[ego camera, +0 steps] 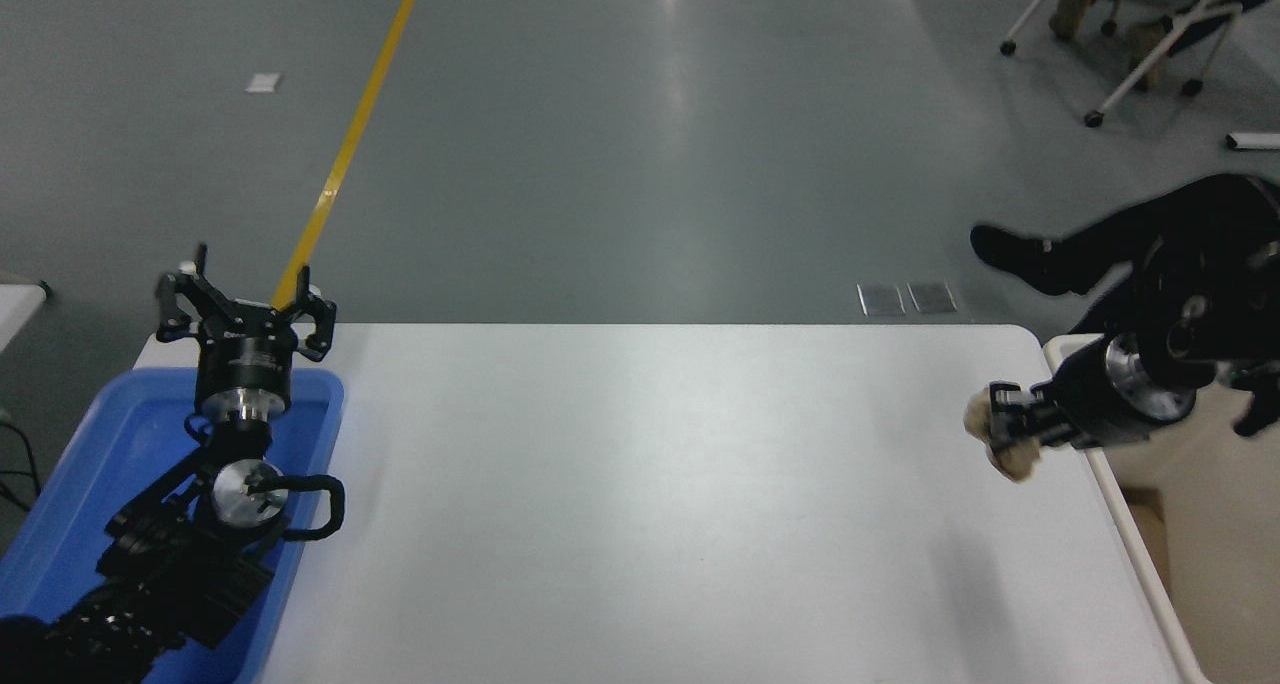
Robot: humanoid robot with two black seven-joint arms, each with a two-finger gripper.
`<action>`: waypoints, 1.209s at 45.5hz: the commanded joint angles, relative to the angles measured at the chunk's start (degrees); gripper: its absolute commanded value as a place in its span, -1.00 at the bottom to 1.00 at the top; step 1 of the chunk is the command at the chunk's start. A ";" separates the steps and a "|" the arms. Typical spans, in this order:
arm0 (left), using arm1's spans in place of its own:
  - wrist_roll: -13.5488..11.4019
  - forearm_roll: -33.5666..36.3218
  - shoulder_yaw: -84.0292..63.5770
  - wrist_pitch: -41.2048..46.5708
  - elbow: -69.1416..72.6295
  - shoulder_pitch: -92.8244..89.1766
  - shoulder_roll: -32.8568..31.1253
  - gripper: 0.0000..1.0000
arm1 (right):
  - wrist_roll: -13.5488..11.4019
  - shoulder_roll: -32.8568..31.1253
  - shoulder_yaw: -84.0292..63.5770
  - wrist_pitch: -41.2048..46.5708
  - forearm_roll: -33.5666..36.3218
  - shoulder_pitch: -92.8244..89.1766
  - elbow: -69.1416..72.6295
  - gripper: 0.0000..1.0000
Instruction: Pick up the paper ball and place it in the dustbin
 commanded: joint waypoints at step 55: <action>-0.01 -0.10 0.00 0.00 0.02 0.00 0.03 0.98 | 0.97 -3.63 25.48 8.99 -4.77 -41.50 -57.60 -1.00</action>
